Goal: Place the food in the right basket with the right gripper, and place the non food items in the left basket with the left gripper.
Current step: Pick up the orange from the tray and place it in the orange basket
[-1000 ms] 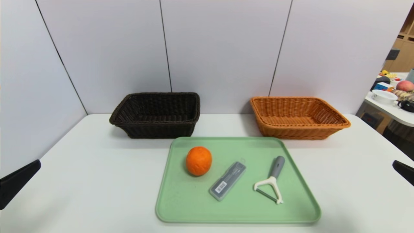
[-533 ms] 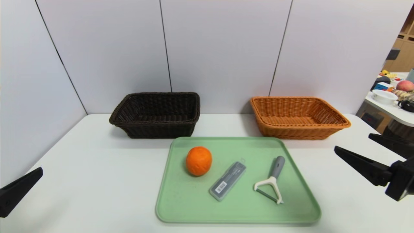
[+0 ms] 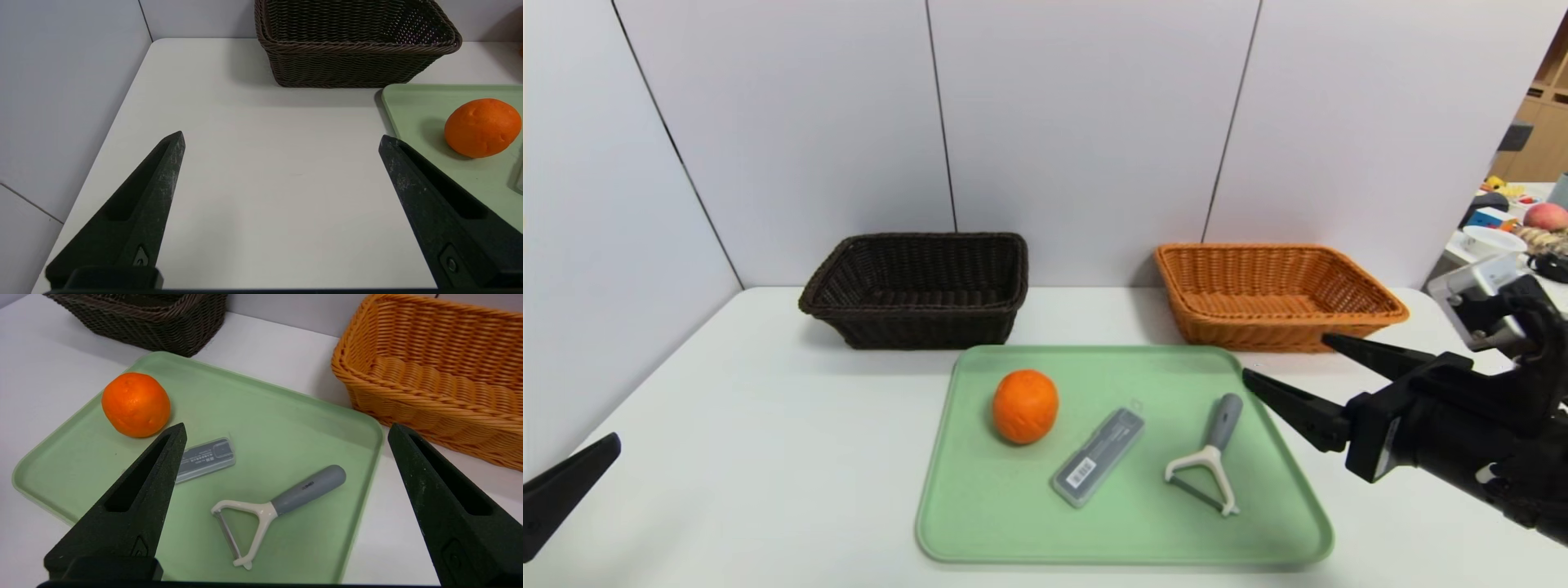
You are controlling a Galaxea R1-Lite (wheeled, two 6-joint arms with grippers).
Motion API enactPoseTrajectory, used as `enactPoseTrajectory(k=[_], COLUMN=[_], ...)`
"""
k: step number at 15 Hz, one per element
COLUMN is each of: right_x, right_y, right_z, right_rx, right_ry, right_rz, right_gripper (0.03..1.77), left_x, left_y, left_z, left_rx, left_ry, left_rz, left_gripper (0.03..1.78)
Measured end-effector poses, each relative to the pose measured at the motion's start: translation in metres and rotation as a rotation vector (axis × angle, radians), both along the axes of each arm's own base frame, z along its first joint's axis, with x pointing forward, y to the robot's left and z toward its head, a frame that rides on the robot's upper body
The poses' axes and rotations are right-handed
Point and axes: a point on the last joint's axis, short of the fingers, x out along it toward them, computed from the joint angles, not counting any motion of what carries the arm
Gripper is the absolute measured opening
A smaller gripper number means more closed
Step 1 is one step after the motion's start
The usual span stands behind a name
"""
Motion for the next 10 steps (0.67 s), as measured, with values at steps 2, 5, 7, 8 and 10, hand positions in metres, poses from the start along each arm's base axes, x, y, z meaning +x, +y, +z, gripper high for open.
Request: enactPoseTrajectory(k=[2, 5, 7, 8, 10], right_x=[0.007, 0.015, 0.022, 0.025, 0.031], right_y=[0.011, 0.026, 0.035, 0.04, 0.052], right_z=[-0.003, -0.006, -0.01, -0.011, -0.015], right_rx=[-0.003, -0.01, -0.013, -0.008, -0.003], right_ry=[0.006, 0.013, 0.017, 0.009, 0.001], right_rz=[0.023, 0.039, 0.056, 0.065, 0.087], right_gripper=[1.7, 1.7, 1.7, 1.7, 1.7], left_x=[-0.001, -0.003, -0.003, -0.004, -0.004], left_y=[0.0, 0.0, 0.0, 0.0, 0.0], left_z=[0.0, 0.0, 0.001, 0.0, -0.001], left_rx=[0.016, 0.02, 0.021, 0.021, 0.021], left_ry=[-0.006, -0.012, -0.015, -0.015, -0.007], left_rz=[0.001, 0.005, 0.009, 0.009, 0.01], left_gripper=[1.69, 1.69, 1.69, 1.69, 1.69])
